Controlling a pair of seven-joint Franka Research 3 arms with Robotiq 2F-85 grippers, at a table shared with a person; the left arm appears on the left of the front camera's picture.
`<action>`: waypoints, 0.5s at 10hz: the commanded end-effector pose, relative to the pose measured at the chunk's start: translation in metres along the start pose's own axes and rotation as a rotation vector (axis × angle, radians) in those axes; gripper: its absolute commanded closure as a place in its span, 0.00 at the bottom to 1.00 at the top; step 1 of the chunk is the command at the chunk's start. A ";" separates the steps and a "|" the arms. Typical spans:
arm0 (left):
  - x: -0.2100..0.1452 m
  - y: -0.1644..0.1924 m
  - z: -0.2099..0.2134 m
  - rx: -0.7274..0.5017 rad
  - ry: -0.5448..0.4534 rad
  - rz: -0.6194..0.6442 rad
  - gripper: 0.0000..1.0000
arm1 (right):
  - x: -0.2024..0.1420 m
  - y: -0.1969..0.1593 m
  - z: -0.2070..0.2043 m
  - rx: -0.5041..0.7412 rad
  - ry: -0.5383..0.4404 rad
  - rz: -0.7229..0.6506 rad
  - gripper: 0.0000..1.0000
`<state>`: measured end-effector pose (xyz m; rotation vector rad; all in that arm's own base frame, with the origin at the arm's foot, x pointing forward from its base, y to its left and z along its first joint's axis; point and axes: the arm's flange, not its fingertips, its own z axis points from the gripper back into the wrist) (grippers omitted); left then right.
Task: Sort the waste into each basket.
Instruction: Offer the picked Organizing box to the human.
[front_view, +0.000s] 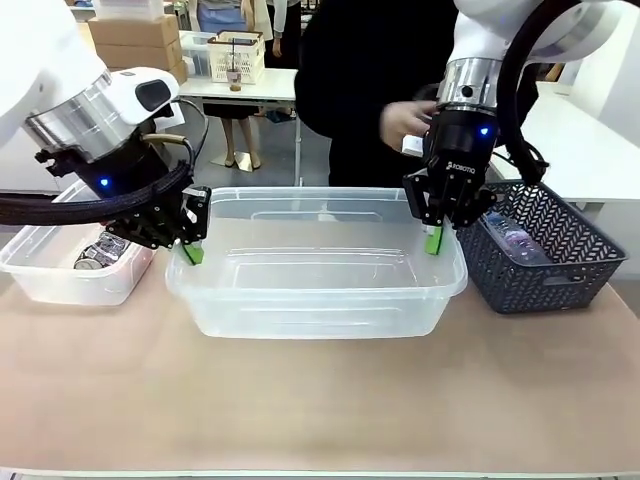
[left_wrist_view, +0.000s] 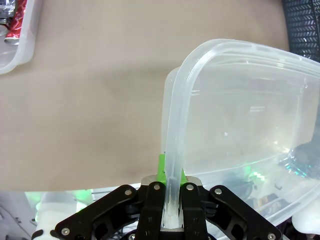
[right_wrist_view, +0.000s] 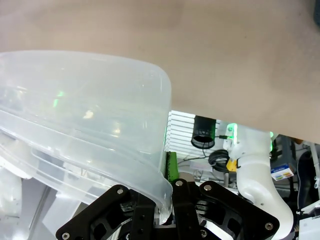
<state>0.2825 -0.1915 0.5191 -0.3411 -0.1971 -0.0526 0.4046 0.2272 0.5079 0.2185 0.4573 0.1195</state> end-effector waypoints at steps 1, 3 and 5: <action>0.000 0.007 0.000 0.014 -0.010 0.010 1.00 | -0.006 -0.003 -0.001 0.005 0.005 -0.005 1.00; 0.000 0.007 0.000 0.014 -0.010 0.010 1.00 | -0.006 -0.003 -0.001 0.005 0.005 -0.005 1.00; 0.000 0.007 0.000 0.014 -0.010 0.010 1.00 | -0.006 -0.003 -0.001 0.005 0.005 -0.005 1.00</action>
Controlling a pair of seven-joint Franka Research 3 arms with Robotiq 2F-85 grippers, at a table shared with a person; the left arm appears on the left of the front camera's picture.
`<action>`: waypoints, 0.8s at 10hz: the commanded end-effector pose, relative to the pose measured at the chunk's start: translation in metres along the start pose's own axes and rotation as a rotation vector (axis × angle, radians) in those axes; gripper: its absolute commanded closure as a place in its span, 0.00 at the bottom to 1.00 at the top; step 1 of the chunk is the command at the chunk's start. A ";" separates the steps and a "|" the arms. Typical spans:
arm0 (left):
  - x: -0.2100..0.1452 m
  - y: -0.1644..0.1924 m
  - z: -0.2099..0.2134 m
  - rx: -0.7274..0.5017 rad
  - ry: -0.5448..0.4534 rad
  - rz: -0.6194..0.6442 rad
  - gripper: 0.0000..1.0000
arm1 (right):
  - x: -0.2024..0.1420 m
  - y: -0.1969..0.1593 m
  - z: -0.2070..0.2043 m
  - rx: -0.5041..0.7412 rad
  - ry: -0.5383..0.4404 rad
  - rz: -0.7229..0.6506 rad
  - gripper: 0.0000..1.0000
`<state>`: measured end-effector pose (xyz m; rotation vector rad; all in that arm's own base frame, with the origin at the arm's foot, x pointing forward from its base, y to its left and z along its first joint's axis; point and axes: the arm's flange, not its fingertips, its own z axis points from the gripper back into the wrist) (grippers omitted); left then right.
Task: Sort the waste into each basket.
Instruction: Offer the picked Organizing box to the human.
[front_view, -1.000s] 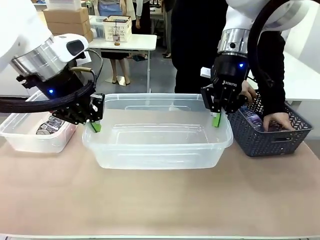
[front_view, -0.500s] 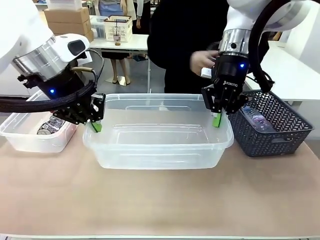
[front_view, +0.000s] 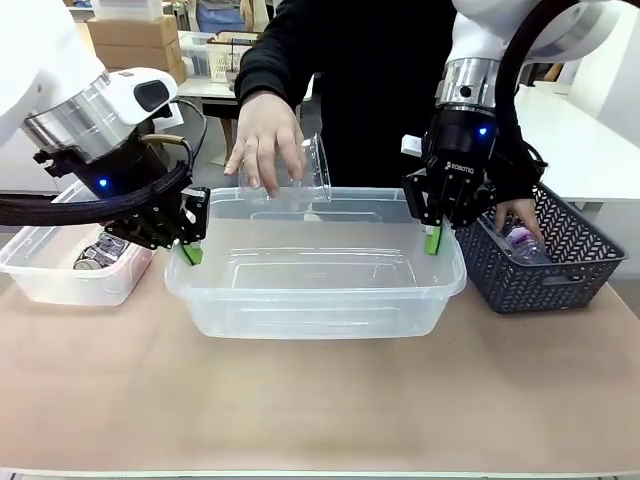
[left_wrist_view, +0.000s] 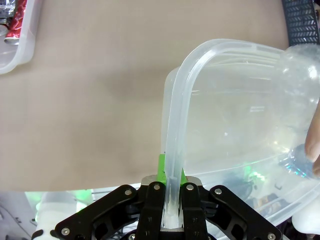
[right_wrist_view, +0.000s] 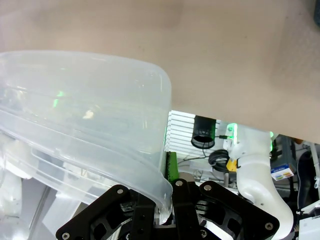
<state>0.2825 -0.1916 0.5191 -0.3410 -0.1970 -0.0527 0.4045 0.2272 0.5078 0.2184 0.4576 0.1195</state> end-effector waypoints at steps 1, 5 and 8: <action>0.000 0.007 0.000 0.013 -0.010 0.010 1.00 | -0.006 -0.003 -0.001 0.005 0.004 -0.005 1.00; 0.000 0.007 0.000 0.013 -0.010 0.010 1.00 | -0.006 -0.003 -0.001 0.005 0.004 -0.005 1.00; 0.000 0.007 0.000 0.013 -0.010 0.010 1.00 | -0.006 -0.003 -0.001 0.005 0.004 -0.005 1.00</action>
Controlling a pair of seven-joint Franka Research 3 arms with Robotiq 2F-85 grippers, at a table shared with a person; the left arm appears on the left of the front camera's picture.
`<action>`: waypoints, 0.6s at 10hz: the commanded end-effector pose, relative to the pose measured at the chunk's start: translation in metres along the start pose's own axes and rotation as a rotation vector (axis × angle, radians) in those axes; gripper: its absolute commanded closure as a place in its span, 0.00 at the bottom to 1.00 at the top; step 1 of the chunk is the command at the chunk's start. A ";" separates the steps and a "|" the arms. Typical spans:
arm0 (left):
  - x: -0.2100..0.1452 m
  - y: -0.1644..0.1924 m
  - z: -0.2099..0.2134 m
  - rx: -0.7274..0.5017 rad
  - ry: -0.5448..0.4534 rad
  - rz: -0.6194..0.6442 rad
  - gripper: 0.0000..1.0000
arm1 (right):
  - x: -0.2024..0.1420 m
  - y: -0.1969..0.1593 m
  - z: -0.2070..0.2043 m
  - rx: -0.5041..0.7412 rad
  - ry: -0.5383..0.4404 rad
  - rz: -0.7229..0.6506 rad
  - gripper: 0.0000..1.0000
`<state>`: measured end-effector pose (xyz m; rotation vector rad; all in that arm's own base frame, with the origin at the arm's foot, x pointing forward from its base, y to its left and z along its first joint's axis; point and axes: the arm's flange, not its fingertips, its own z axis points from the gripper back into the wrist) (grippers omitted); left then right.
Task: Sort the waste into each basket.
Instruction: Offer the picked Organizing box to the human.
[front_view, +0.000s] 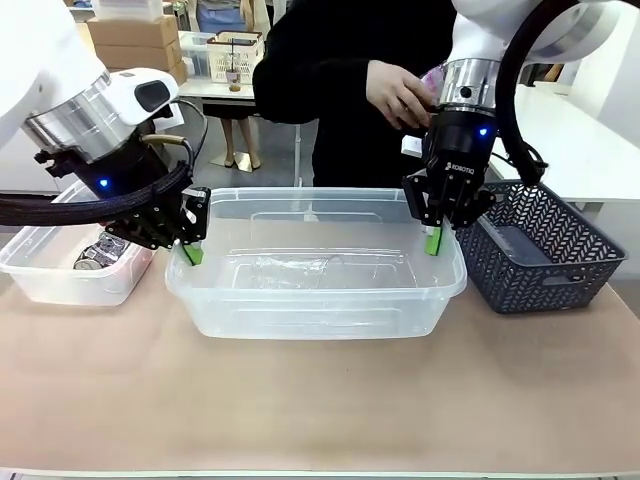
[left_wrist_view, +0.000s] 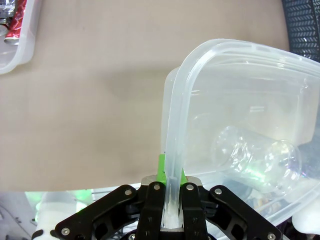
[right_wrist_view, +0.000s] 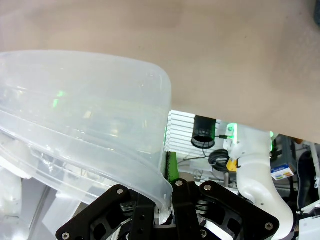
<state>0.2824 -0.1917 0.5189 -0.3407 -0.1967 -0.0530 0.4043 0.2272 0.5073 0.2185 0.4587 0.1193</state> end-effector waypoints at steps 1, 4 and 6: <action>0.000 0.007 0.000 0.013 -0.010 0.010 1.00 | -0.006 -0.003 -0.001 0.005 0.003 -0.005 1.00; 0.000 0.007 0.000 0.013 -0.010 0.010 1.00 | -0.006 -0.003 -0.001 0.005 0.003 -0.005 1.00; 0.000 0.007 0.000 0.013 -0.010 0.010 1.00 | -0.006 -0.003 -0.001 0.005 0.003 -0.005 1.00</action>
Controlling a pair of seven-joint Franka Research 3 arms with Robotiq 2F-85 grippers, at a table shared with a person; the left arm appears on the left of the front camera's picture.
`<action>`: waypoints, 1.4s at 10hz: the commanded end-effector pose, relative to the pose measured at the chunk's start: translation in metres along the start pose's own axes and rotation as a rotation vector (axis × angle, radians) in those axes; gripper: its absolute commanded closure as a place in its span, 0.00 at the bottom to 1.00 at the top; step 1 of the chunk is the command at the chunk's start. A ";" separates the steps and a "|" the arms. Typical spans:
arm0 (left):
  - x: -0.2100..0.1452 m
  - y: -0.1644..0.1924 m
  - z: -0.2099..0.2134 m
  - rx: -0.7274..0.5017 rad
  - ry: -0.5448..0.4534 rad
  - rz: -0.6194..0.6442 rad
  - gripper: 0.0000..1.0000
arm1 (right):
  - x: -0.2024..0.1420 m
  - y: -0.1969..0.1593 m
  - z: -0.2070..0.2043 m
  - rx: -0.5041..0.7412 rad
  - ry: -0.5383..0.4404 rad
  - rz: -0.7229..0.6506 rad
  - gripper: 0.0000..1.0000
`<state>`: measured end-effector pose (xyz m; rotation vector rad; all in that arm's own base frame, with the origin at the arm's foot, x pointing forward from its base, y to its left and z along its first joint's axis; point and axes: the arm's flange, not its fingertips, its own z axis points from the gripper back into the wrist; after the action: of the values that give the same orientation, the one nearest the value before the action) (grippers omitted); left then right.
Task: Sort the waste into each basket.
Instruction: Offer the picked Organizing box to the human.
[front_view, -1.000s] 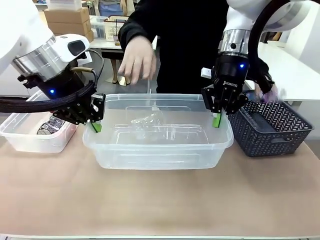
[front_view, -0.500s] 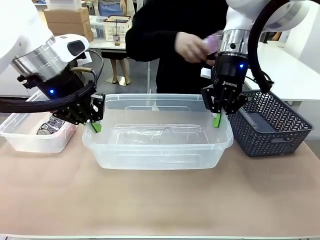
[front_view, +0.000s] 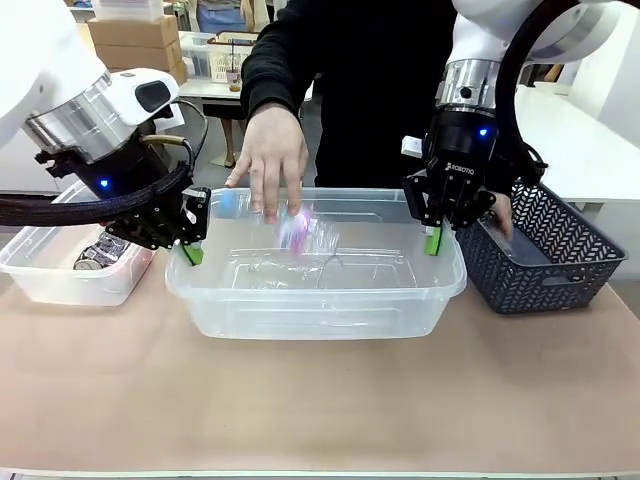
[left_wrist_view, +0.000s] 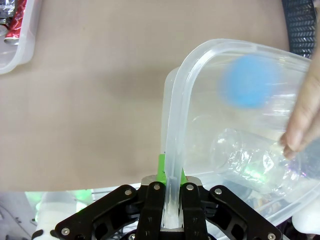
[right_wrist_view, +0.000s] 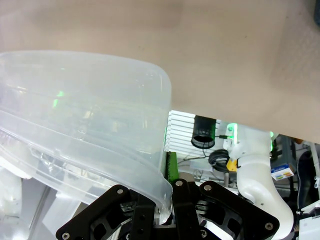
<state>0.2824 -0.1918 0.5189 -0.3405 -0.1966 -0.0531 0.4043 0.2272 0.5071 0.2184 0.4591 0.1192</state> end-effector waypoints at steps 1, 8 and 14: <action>0.000 0.007 0.000 0.013 -0.010 0.010 1.00 | -0.006 -0.002 0.000 0.005 0.003 -0.005 1.00; 0.000 0.007 0.000 0.013 -0.010 0.010 1.00 | -0.006 -0.002 0.000 0.005 0.003 -0.005 1.00; 0.000 0.007 0.000 0.013 -0.010 0.010 1.00 | -0.006 -0.002 0.000 0.005 0.003 -0.005 1.00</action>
<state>0.2823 -0.1919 0.5187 -0.3401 -0.1962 -0.0533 0.4041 0.2272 0.5067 0.2183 0.4601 0.1190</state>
